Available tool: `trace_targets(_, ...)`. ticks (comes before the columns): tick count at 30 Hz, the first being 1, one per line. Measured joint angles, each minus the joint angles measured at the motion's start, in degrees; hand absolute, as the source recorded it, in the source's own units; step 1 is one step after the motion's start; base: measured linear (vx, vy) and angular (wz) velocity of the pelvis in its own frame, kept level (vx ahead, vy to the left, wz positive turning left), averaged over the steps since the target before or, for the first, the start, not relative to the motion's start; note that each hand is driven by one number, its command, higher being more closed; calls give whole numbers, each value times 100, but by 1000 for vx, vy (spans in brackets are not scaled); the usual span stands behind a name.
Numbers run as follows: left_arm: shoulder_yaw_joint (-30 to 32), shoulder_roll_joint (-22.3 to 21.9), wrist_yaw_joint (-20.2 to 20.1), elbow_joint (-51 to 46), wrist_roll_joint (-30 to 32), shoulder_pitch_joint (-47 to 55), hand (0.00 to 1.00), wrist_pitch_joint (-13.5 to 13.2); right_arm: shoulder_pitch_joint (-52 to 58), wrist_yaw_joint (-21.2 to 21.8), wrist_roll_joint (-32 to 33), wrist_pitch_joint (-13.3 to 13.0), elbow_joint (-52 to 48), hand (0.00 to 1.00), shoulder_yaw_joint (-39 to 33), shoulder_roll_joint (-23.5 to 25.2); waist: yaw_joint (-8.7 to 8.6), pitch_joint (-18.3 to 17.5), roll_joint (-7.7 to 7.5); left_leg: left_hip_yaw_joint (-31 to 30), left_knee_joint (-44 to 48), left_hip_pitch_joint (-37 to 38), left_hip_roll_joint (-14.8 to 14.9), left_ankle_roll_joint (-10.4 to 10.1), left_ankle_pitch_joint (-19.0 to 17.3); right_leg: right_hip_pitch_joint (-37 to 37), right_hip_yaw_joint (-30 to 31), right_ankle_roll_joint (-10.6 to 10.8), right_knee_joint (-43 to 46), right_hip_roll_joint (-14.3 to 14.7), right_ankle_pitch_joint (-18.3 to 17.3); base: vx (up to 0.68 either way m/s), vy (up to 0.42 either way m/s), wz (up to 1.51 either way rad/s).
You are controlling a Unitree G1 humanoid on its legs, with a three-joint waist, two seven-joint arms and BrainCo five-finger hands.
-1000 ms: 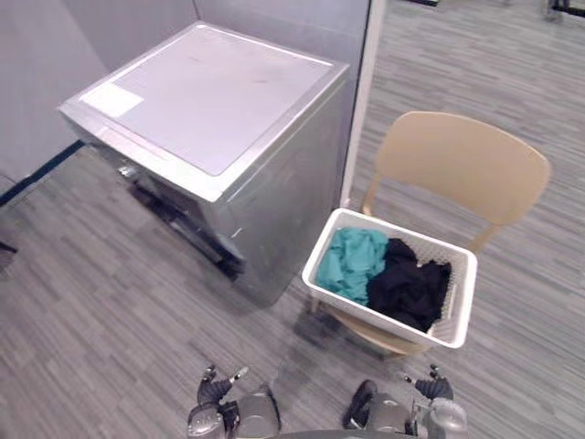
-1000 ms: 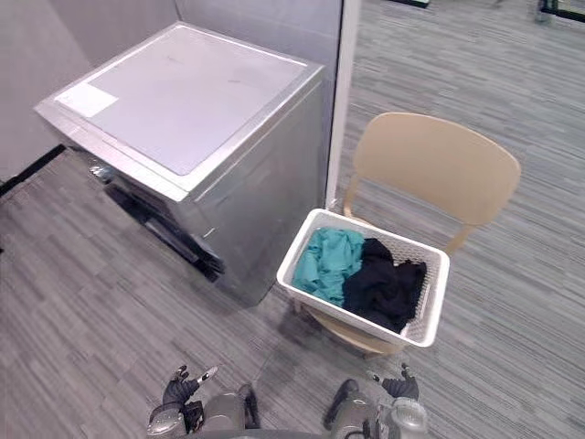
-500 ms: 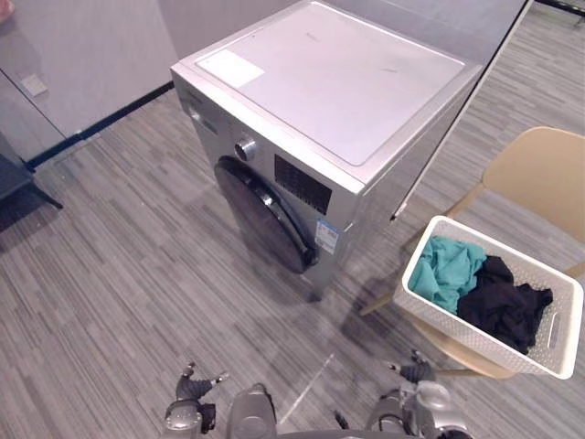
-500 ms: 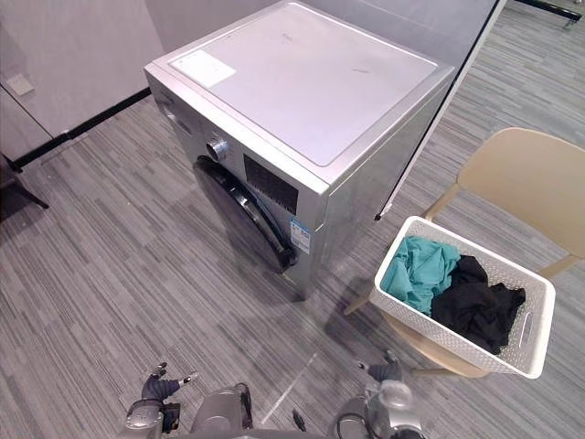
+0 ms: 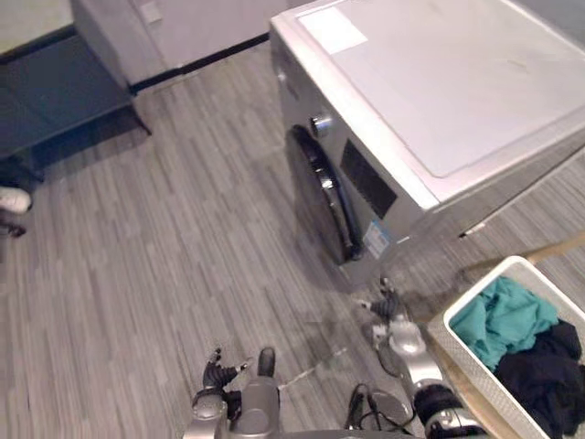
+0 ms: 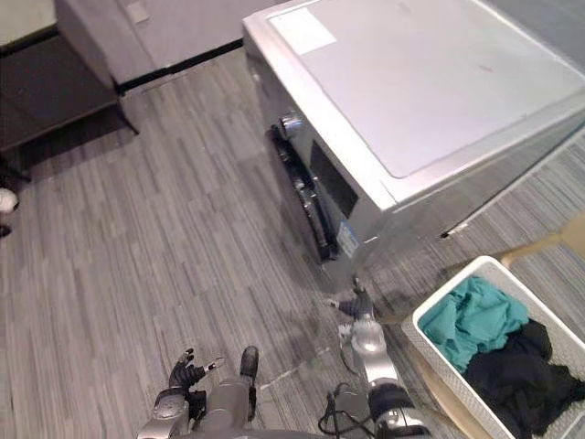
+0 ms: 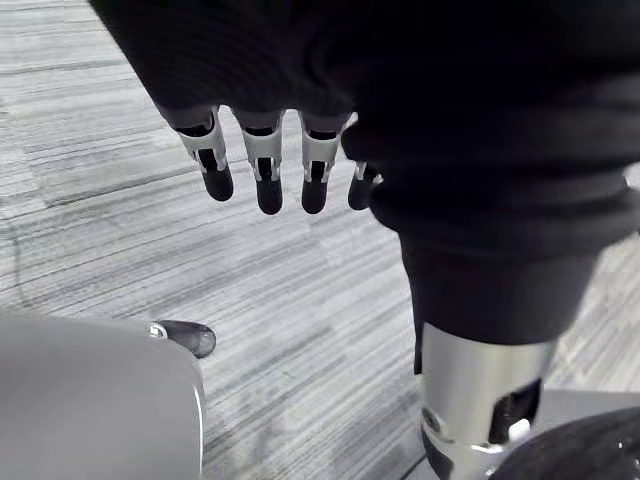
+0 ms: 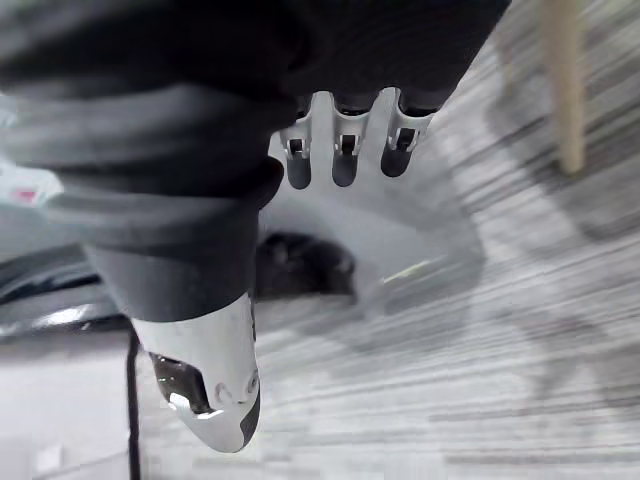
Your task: Pick up the laundry basket with both hands and put the clothes into the washing machine.
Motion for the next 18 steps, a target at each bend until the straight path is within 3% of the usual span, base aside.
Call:
trace_targets(3, -81, -6, 13, -281, -7, -35, 0, -24, -471, -203, -4, 12, -137, 0, -101, -136, 117, 305, 48, -84, 1, -171, -78, 46, 159, -67, -39, -29, -58, -41, 89, -34, 66, 29)
trace_targets(10, -91, -26, 170, -554, -26, -42, 0, -195, -1039, -843, -25, 6, -730, 0, -523, -511, 277, 609, 111, -200, -3, -498, -106, 40, 190, -393, -26, -30, 70, -56, 85, -108, 36, 9)
trace_targets(16, -145, 33, 197, -597, -146, -121, 0, -240, -1687, -834, 54, -2, -390, 0, -387, -729, 306, 760, 129, -214, -284, -697, -102, 27, 462, -905, 161, -69, 373, -77, 47, -137, 7, -3)
trace_targets(18, -294, 105, 187, -596, -149, -216, 0, -235, -1881, -854, 260, 2, -95, 0, -175, -731, 415, 784, 131, -253, -282, -775, -106, 19, 488, -1056, 196, -79, 519, -89, 15, -138, -24, -1)
